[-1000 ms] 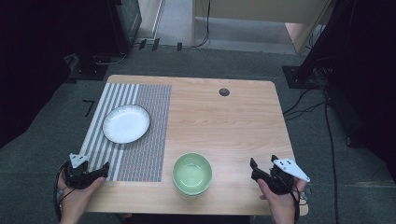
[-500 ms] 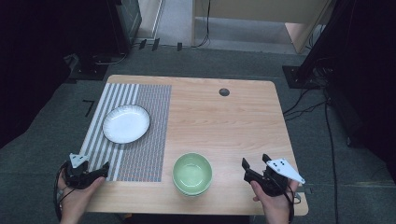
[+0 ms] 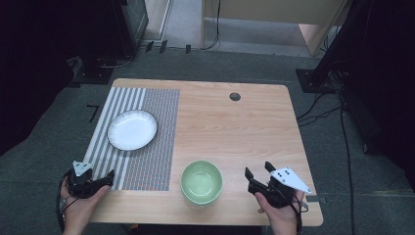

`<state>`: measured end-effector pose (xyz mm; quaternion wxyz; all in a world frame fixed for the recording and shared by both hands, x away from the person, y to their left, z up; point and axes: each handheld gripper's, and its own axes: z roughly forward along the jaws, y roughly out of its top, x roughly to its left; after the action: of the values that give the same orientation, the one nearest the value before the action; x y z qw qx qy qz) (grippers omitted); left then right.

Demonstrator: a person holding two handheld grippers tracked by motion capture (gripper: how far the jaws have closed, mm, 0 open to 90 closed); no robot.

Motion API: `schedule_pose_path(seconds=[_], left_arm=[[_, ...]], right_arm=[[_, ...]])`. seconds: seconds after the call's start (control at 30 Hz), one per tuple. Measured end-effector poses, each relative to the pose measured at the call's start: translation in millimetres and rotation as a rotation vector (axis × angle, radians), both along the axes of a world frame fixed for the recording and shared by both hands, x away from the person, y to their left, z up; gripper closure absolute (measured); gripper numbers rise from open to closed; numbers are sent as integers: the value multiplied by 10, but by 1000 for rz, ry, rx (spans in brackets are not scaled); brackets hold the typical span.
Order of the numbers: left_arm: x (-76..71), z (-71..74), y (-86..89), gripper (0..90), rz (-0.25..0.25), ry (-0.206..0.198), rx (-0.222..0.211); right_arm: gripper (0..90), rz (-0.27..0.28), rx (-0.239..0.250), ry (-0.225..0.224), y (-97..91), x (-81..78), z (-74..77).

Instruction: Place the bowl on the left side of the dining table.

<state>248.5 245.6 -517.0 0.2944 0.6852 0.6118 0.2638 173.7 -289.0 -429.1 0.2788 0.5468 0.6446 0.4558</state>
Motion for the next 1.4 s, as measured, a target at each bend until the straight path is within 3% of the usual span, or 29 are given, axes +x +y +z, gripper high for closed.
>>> schedule_pose_path(seconds=[0.17,0.4,0.67,0.77,0.87,0.97,1.2,1.3,1.4], left_arm=[[0,0,0,104,0,0,0],[0,-1,-1,104,1,-1,0],[0,0,-1,104,1,0,-1],[0,0,-1,104,2,-1,-1],[0,2,-3,104,5,1,-2],[1,5,-4,104,14,1,-3],[-21,35,-5,126,32,-13,-1],[-40,55,-23,126,32,-24,-9],[-50,72,-82,126,20,-36,-10]], right_arm=[[309,48,21,-34,87,-31,24],[319,79,33,-31,171,-33,13],[267,141,18,-15,351,-36,-15],[301,149,14,-16,401,-37,-33],[398,158,34,-21,430,-38,-43],[469,218,73,3,473,-21,-64],[549,217,89,7,570,10,-108],[633,221,112,38,623,65,-129],[663,236,121,62,669,106,-139]])
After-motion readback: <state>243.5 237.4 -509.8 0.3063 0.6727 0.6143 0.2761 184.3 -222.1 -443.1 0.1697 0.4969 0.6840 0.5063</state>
